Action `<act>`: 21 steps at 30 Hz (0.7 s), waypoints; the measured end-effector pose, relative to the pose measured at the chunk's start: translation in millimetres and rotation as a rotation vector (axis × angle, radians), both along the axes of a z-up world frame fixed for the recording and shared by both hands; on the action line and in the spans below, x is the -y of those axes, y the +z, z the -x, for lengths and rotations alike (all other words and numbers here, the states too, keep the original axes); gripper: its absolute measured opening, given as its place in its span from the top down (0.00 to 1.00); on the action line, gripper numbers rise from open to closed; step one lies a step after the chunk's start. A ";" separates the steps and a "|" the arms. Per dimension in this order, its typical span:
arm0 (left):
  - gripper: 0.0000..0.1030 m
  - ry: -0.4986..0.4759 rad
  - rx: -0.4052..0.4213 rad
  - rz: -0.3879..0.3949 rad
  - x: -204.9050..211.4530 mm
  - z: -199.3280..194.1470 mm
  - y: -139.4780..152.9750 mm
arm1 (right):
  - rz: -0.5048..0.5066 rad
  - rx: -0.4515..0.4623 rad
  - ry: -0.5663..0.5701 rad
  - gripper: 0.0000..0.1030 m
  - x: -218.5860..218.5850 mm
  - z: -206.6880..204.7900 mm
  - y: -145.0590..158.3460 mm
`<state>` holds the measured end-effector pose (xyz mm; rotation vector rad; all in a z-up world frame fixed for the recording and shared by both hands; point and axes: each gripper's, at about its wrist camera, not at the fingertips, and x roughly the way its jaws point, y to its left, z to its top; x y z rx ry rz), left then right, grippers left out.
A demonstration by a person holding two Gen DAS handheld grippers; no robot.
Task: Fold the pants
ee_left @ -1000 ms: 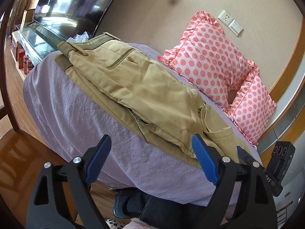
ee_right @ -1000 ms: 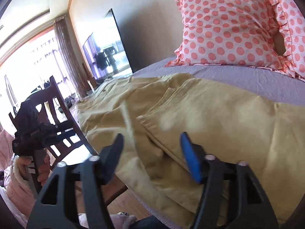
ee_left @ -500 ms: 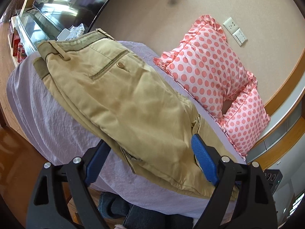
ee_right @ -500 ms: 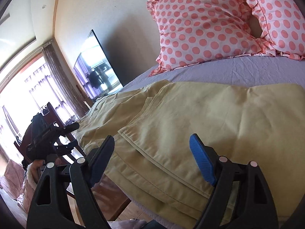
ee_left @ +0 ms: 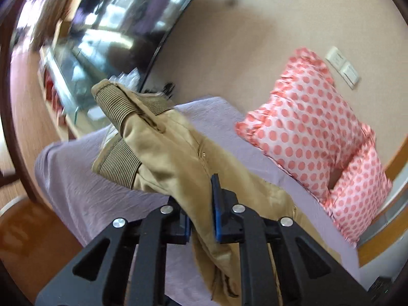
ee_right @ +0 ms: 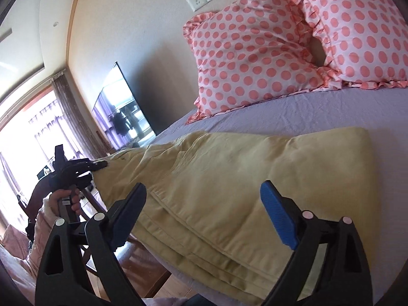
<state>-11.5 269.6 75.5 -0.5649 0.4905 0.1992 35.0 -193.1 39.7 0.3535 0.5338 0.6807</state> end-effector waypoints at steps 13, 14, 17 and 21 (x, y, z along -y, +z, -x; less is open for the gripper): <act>0.84 -1.060 0.047 -0.580 359.6 -23.7 -22.3 | -0.189 -0.080 -0.446 0.01 151.1 13.0 7.5; 0.84 -1.102 0.009 -0.592 367.3 -21.8 -36.2 | -0.202 -0.109 -0.436 0.01 154.1 10.4 4.6; 0.84 -1.156 -0.009 -0.560 358.9 -12.3 -44.5 | -0.200 -0.186 -0.370 0.01 151.0 -6.1 -3.5; 0.59 -1.119 0.077 -0.341 291.2 -10.7 -10.4 | -0.149 -0.291 -0.288 0.01 135.5 -32.1 -18.6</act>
